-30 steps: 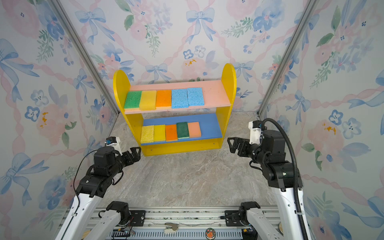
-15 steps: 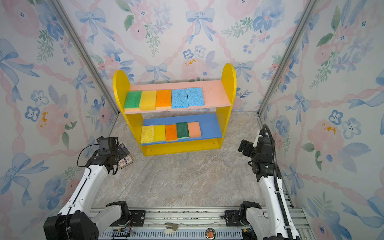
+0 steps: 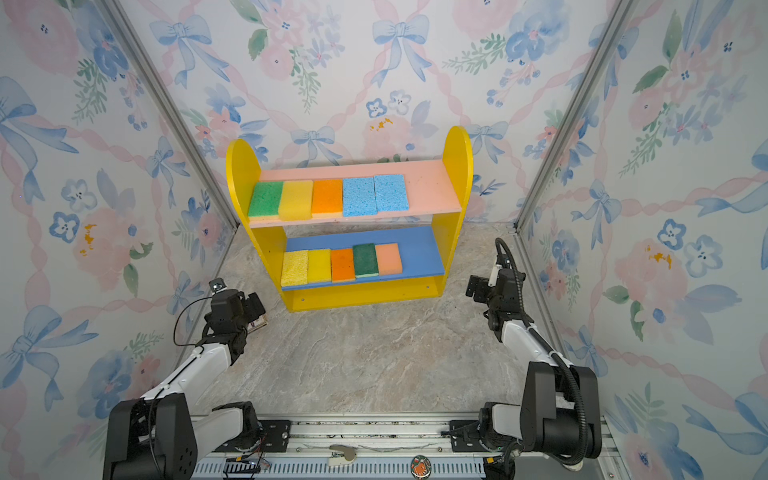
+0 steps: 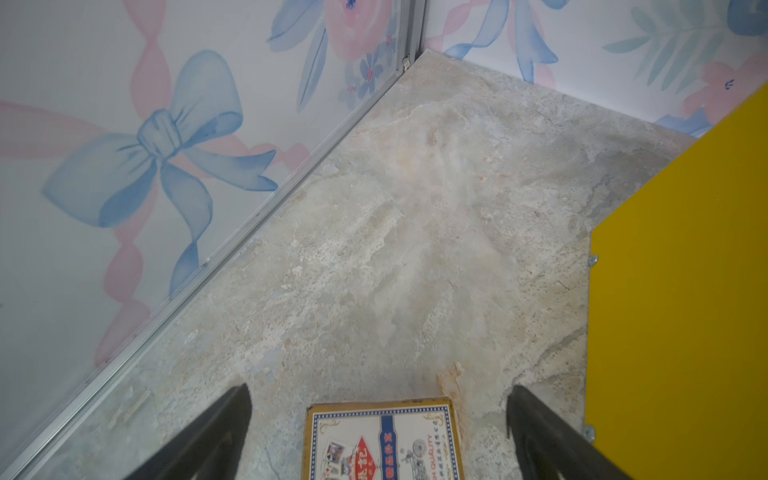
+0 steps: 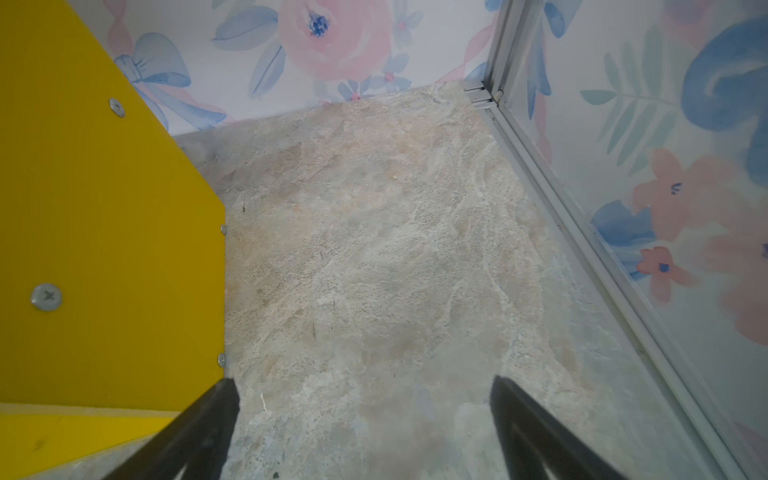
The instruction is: Place and organize the cleaning sponges onto the shelf
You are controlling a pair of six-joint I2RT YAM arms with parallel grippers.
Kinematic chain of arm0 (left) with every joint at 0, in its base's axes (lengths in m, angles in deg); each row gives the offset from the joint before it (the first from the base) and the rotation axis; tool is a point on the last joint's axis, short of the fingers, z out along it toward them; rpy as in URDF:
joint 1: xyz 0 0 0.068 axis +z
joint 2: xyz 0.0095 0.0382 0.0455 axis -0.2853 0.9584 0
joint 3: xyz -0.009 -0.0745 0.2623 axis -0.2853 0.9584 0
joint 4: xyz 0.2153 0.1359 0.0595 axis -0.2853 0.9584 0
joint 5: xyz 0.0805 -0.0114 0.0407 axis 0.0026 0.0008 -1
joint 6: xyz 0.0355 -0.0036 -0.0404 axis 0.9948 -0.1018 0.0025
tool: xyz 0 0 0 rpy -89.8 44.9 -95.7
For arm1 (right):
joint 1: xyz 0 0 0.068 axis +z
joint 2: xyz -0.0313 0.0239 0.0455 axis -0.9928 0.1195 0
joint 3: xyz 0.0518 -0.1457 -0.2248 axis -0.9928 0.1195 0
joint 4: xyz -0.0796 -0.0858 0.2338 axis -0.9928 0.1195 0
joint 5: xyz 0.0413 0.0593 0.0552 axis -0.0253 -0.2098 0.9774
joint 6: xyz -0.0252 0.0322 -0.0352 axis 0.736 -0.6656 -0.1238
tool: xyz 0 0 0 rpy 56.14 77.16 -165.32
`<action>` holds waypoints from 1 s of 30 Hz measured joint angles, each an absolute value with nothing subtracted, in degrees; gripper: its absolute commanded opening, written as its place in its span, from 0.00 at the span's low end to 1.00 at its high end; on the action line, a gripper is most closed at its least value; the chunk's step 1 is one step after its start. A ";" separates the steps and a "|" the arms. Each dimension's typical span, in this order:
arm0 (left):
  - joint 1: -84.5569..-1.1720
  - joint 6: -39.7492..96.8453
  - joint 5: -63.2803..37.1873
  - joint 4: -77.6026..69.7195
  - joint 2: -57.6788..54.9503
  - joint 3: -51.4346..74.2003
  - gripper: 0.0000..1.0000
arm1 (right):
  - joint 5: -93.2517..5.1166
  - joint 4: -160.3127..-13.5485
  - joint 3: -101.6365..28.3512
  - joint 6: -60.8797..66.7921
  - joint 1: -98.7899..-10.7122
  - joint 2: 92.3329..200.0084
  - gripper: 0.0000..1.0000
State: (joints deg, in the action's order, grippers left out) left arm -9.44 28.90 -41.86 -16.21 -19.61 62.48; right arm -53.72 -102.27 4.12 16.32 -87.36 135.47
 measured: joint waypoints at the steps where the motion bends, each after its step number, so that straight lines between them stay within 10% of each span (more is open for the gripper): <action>1: -9.48 29.84 -41.47 -19.71 -20.26 65.12 0.98 | -53.67 -103.27 4.40 16.47 -86.80 136.34 0.97; 30: -22.71 40.62 -42.67 -75.44 3.95 75.00 0.98 | -48.03 -143.73 21.87 21.23 -82.86 147.54 0.97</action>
